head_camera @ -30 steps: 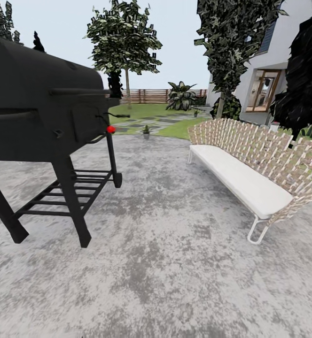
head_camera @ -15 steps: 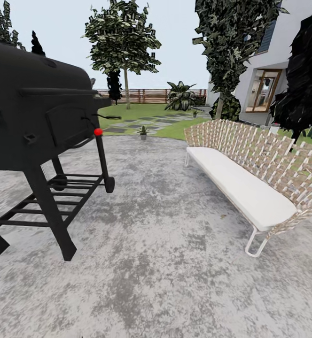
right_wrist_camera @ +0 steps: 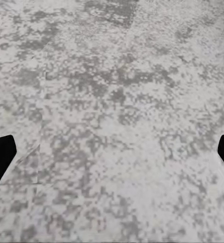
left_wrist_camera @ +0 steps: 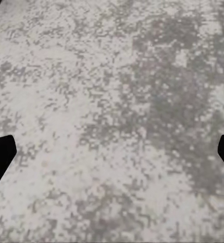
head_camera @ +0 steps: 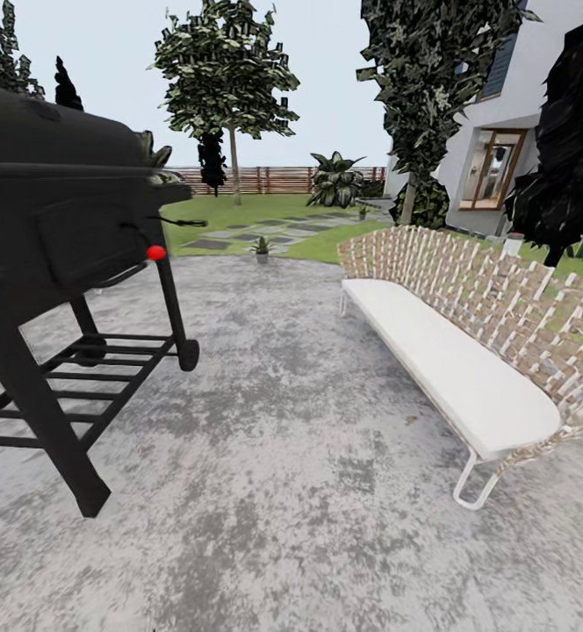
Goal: Pick up the pesticide atomizer in the garden and spray insectifuge to fully cover both potted plants in the garden.
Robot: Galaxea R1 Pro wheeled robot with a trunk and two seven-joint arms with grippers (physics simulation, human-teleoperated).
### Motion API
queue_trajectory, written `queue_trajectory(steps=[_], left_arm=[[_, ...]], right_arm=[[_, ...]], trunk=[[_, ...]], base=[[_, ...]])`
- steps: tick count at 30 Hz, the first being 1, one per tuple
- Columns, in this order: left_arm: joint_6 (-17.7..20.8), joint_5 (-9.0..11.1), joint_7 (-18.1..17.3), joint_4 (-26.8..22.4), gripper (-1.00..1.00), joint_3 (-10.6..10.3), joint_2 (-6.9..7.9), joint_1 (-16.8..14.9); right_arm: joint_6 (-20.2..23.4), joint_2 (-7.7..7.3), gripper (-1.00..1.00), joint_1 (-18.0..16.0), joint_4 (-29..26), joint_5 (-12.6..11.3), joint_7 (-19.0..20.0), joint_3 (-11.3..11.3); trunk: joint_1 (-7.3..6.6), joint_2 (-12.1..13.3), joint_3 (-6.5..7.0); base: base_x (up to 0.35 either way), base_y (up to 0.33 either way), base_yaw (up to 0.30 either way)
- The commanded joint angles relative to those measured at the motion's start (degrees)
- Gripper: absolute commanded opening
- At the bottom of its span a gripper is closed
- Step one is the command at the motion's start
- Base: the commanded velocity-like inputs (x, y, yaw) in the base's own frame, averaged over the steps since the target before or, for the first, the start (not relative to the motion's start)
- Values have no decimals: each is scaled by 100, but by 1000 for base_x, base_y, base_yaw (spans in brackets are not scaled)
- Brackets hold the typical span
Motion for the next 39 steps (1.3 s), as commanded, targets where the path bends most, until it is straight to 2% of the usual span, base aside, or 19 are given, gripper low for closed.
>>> queue_trajectory(steps=[1, 27, 32, 39], left_arm=[[-19, 1, 14, 4, 100, -1, 0, -3], [-19, 1, 15, 4, 100, 5, 7, -3], [-20, 8, 17, 4, 100, 8, 10, -3], [-23, 9, 17, 4, 100, 8, 16, -3]], right_arm=[[-15, 3, 100, -2, 6, 61, -20, -15], [-15, 3, 100, 0, 0, 60, -20, -15], [-15, 3, 100, -2, -1, 60, -24, -15], [-15, 8, 100, -2, -1, 55, -29, -15]], trunk=[[2, -2, -5], [2, -2, -5], [2, -2, -5], [2, -2, -10]], base=[[285, -205, 0], [290, -182, 0], [329, -28, 0], [305, 149, 26]])
